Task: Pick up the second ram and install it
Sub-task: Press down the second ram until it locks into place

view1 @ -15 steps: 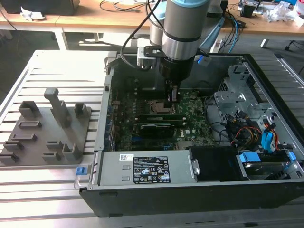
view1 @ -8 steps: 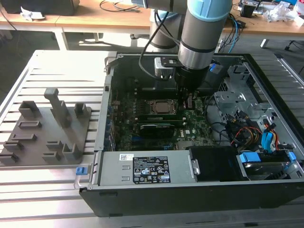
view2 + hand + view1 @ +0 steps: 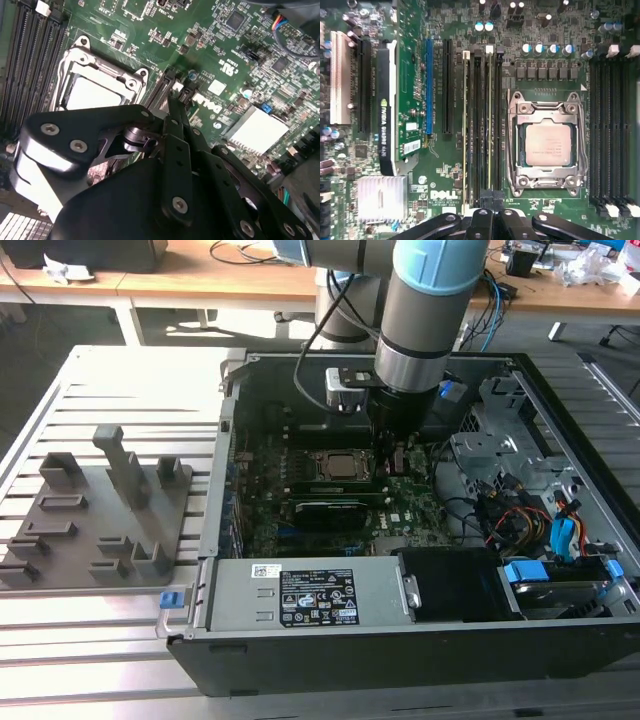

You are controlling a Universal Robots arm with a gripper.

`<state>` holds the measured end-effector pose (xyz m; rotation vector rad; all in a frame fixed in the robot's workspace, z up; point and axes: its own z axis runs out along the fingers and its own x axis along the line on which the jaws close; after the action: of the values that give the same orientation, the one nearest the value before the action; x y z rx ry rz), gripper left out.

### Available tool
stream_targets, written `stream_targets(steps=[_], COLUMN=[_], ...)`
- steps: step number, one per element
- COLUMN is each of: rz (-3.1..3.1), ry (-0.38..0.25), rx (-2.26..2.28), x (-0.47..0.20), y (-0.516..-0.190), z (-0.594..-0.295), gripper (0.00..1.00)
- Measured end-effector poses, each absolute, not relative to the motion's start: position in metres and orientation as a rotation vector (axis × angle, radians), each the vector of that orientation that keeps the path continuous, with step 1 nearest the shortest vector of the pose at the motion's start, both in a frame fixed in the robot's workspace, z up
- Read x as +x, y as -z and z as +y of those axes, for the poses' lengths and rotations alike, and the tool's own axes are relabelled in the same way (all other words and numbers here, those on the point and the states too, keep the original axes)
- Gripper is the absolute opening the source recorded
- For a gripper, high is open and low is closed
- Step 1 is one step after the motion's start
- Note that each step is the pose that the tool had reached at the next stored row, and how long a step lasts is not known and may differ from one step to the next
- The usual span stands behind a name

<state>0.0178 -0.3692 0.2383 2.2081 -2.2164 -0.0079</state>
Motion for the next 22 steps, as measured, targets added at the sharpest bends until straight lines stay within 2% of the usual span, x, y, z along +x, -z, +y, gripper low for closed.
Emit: stream_targets(steps=[12, 22], rz=[-2.229, -2.229], ry=[-0.022, -0.022], rx=[2.221, 2.221], x=[-0.057, -0.068], y=[-0.242, -0.227], z=[-0.369, -0.369], gripper=[0.11, 0.11])
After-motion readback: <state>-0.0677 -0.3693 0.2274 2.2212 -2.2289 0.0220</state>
